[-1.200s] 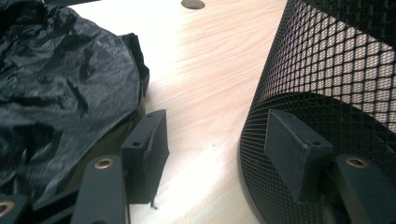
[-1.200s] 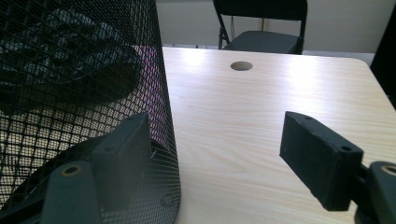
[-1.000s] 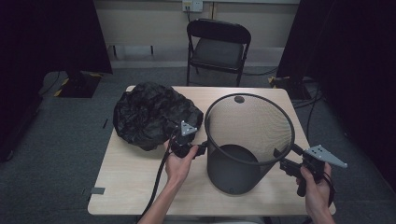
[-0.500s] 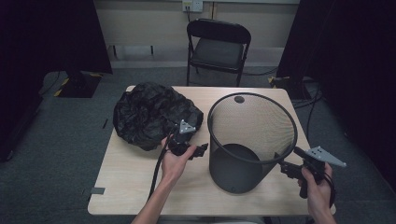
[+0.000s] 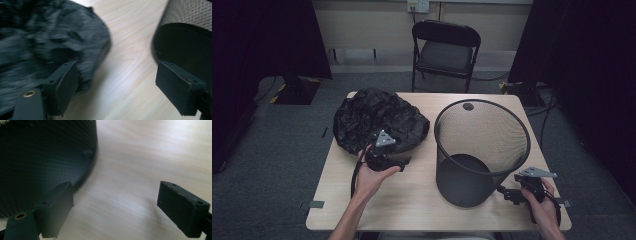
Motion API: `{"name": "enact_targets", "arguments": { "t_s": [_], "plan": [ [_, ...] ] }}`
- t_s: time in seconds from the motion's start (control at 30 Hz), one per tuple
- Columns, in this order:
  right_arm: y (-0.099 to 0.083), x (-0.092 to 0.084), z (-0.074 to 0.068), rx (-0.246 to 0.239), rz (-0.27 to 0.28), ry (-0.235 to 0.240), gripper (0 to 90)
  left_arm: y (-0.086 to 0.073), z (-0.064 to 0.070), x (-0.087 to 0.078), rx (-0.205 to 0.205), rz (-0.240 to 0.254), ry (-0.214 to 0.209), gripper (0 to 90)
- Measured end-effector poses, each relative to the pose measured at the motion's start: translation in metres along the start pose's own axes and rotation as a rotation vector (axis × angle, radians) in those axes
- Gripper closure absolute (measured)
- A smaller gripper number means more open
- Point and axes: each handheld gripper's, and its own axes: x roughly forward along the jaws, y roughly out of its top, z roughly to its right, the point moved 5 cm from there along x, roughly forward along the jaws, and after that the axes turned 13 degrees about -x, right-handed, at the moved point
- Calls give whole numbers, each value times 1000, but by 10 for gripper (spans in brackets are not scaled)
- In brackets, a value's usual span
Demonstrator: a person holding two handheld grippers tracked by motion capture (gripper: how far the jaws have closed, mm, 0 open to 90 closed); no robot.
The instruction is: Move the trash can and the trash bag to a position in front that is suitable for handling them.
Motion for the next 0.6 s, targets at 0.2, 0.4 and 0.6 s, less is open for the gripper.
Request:
{"name": "enact_targets", "arguments": {
  "t_s": [0.2, 0.4, 0.6],
  "plan": [
    [-8, 8, 5, -51, -43, -48, 112, 13, -30, -13, -43, 42, -37, 188],
    [-10, 8, 4, -62, -20, -52, 94, 31, -55, -24, -55, 79, -1, 156],
    [-10, 9, 4, -66, -20, -49, 90, 40, -71, -23, -85, 95, 4, 160]
  ]
}}
